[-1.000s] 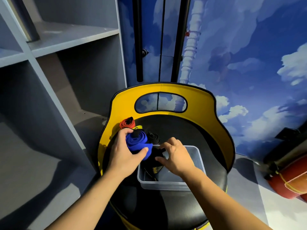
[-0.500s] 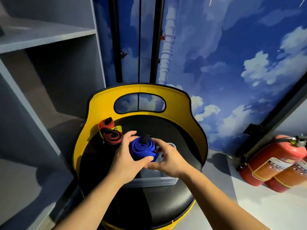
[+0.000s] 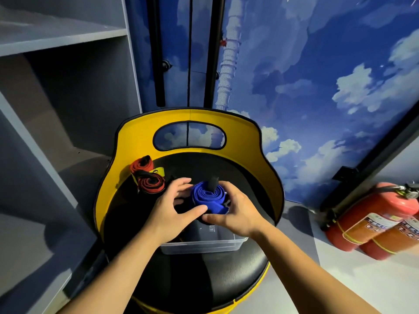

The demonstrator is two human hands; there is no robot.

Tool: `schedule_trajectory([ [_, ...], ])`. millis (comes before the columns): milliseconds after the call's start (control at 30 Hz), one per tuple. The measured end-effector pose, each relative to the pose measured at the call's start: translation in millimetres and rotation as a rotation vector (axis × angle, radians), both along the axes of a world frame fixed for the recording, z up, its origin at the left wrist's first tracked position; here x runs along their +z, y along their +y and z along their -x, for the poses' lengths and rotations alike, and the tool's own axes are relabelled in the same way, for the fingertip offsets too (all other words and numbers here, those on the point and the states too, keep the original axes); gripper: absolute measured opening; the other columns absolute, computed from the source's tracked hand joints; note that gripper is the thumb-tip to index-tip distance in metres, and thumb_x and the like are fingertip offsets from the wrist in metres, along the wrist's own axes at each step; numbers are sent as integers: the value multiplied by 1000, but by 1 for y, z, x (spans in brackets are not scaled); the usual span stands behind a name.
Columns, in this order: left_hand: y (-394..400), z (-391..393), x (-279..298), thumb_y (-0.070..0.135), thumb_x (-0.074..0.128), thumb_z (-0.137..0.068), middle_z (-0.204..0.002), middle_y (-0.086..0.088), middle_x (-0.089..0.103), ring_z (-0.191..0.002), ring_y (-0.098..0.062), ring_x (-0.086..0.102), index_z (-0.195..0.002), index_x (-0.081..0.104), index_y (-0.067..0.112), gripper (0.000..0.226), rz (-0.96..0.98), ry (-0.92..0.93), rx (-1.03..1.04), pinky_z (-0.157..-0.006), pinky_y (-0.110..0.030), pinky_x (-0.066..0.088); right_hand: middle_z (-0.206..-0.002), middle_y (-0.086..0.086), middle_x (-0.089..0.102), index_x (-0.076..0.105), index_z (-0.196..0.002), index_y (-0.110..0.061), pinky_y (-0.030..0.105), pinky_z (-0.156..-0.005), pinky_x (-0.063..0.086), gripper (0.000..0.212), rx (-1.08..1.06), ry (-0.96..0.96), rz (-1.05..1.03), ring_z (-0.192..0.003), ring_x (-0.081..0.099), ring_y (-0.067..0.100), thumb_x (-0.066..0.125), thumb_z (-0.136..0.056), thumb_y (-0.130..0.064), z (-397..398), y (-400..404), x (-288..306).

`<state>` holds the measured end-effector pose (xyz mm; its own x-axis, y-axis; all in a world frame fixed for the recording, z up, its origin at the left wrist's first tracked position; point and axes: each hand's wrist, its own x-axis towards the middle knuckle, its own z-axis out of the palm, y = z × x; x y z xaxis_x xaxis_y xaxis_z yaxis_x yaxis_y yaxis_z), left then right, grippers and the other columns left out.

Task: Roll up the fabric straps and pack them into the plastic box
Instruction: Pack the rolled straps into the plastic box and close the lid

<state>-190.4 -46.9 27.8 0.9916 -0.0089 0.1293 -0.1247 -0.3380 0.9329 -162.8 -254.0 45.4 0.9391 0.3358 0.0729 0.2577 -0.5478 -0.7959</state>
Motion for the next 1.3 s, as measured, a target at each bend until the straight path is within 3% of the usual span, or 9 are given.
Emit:
schedule_trajectory([
  [100,19,-4,-10,36,83,-77,-118,23,62,-112,7,56,-117,62,37,46,-175,30,79,-100,-28,46,-109,-12,66,54,-122,-28,5,-75,44,67,-49,71,-64,-87,63,-10,92,-68,-17,-5,-16,6],
  [167,30,-4,-20,37,82,-78,-116,22,60,-115,0,54,-112,65,35,39,-282,47,121,-101,-29,43,-106,-10,68,53,-115,-35,18,-82,50,68,-106,82,-46,-89,66,-1,93,-60,-31,-8,-26,9],
  [267,38,-4,-33,39,84,-76,-121,19,56,-122,-10,49,-112,66,31,41,-430,26,109,-101,-25,35,-104,-9,67,53,-112,-34,34,-85,56,75,-163,81,91,-91,68,12,88,-48,-52,-12,-42,3],
  [433,40,-4,-41,46,85,-72,-144,13,46,-137,-11,34,-121,65,31,55,-574,42,75,-113,-28,26,-101,-6,61,48,-101,-25,29,-76,52,66,-115,57,313,-88,60,17,90,-53,-41,-13,-44,-13],
  [567,39,-7,-42,44,85,-73,-149,12,44,-140,-13,34,-122,62,31,56,-586,63,65,-114,-28,25,-110,-3,48,52,-109,-23,24,-81,46,71,-70,-1,431,-95,52,16,90,-54,-47,-20,-31,-27],
  [667,38,-9,-42,45,85,-73,-150,14,43,-143,-14,34,-120,60,33,55,-591,78,51,-117,-32,28,-113,0,42,52,-117,-18,32,-86,50,75,-53,-17,503,-96,53,20,88,-60,-49,-28,-19,-33],
  [867,39,-8,-43,38,87,-73,-133,23,43,-119,0,43,-119,57,33,55,-513,93,27,-96,-19,33,-116,-2,49,53,-132,-21,26,-89,48,78,-15,-31,505,-103,54,18,85,-67,-50,-38,-3,-55],
  [967,39,-9,-45,36,87,-73,-129,22,44,-117,2,42,-118,58,31,53,-488,77,41,-96,-17,32,-113,-2,51,53,-132,-20,22,-85,42,75,-37,-52,455,-99,49,13,85,-70,-46,-40,5,-60],
  [1300,39,-12,-52,34,89,-71,-126,17,46,-117,-5,47,-106,60,28,45,-477,56,86,-94,-23,36,-115,-3,58,43,-120,-29,30,-82,52,61,18,-97,397,-95,56,17,80,-74,-43,-39,-1,-64],
])
